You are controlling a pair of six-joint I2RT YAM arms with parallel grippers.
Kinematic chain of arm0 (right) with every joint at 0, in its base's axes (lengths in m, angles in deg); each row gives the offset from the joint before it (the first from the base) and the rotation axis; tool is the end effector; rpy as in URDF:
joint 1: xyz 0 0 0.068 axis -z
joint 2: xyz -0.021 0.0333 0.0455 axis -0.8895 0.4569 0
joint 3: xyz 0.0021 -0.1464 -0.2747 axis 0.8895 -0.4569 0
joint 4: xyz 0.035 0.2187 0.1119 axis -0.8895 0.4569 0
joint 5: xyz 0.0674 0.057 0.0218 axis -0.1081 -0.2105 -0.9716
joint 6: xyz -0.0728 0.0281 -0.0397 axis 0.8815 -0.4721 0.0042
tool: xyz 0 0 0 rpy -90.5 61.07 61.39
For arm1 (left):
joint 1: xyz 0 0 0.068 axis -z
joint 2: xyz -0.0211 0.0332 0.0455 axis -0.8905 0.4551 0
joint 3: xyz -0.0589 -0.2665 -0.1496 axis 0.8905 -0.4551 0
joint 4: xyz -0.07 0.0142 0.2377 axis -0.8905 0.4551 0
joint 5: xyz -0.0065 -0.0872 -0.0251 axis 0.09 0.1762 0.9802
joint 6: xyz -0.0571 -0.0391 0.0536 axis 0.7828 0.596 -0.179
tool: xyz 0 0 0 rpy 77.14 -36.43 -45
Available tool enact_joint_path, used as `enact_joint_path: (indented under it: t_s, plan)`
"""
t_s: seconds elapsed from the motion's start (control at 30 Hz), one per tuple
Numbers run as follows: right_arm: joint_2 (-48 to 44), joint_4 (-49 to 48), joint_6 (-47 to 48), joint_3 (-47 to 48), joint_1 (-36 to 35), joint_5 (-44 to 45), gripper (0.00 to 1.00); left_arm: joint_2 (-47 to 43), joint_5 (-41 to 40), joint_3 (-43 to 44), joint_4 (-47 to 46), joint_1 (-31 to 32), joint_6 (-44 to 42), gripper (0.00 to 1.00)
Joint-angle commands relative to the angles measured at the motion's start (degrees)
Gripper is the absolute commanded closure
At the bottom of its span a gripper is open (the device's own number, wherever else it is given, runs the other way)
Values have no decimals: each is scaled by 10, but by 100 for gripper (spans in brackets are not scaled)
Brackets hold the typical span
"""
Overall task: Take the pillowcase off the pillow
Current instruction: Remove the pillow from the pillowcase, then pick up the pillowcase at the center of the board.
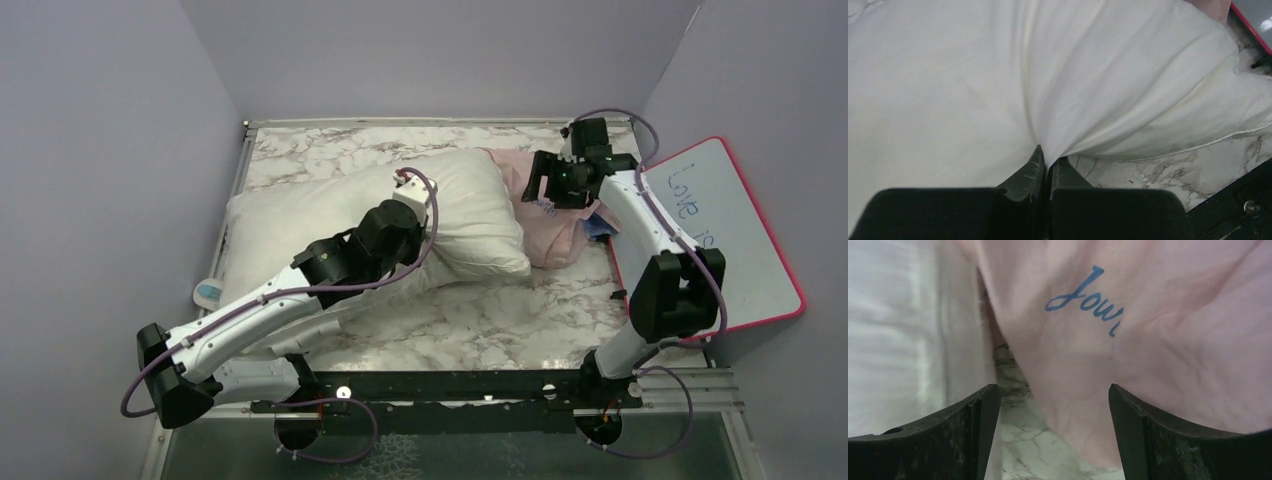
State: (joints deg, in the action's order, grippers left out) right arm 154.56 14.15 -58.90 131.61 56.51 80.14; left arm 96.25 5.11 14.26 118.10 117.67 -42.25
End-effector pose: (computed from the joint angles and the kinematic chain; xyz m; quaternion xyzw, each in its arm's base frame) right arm 0.3480 0.0505 0.3212 0.0559 0.9379 0.1368 0.3138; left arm 0.1707 -0.1953 0.3677 0.2079 0.8379 -0.1524 0.4811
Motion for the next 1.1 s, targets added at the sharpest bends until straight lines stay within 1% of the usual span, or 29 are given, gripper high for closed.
enact_joint_path:
  t_s: [0.0, 0.13, 0.2, 0.23, 0.27, 0.37, 0.43, 0.5, 0.53, 0.63, 0.67, 0.73, 0.8, 0.83, 0.87, 1.0, 1.07]
  plan:
    - [66, -19, 25, 13, -11, 0, 16, -63, -95, 3, -57, -9, 33, 100]
    - [125, -31, 42, 25, -36, 4, 11, -87, -121, 2, -84, -10, 41, 100]
    - [149, -29, 45, 29, -53, 20, 8, -90, -127, 5, -89, -10, 39, 100]
    - [157, -36, 46, 23, -61, 32, 2, -90, -126, 8, -91, -10, 36, 100]
    - [166, -44, 45, 15, -68, 45, 1, -89, -123, 9, -92, -9, 33, 100]
    - [198, -72, 18, -14, -74, 84, 0, -85, -112, 11, -102, -10, 27, 100]
    - [221, -75, -6, -23, -74, 133, 1, -82, -106, 12, -105, -10, 25, 100]
    - [241, -81, -28, -31, -74, 170, 4, -79, -102, 14, -107, -10, 24, 100]
    - [248, -77, -42, -30, -74, 190, 8, -77, -101, 14, -107, -10, 25, 100]
    - [256, -72, -73, -25, -74, 237, 36, -76, -98, 13, -108, -9, 23, 100]
    - [254, -72, -76, -22, -74, 243, 47, -74, -97, 12, -108, -9, 23, 100]
    - [248, -77, -75, -11, -73, 245, 64, -73, -94, 13, -108, -9, 22, 100]
    - [242, -69, -77, 15, -73, 245, 89, -71, -92, 14, -108, -10, 22, 100]
    - [237, -65, -77, 31, -73, 244, 97, -70, -91, 14, -108, -10, 21, 100]
    - [232, -56, -76, 54, -72, 244, 99, -70, -90, 15, -109, -10, 21, 100]
    - [202, -13, -76, 180, -57, 249, 100, -67, -83, 17, -106, -10, 16, 100]
    - [181, 2, -80, 243, -35, 248, 99, -66, -74, 17, -104, -9, 15, 100]
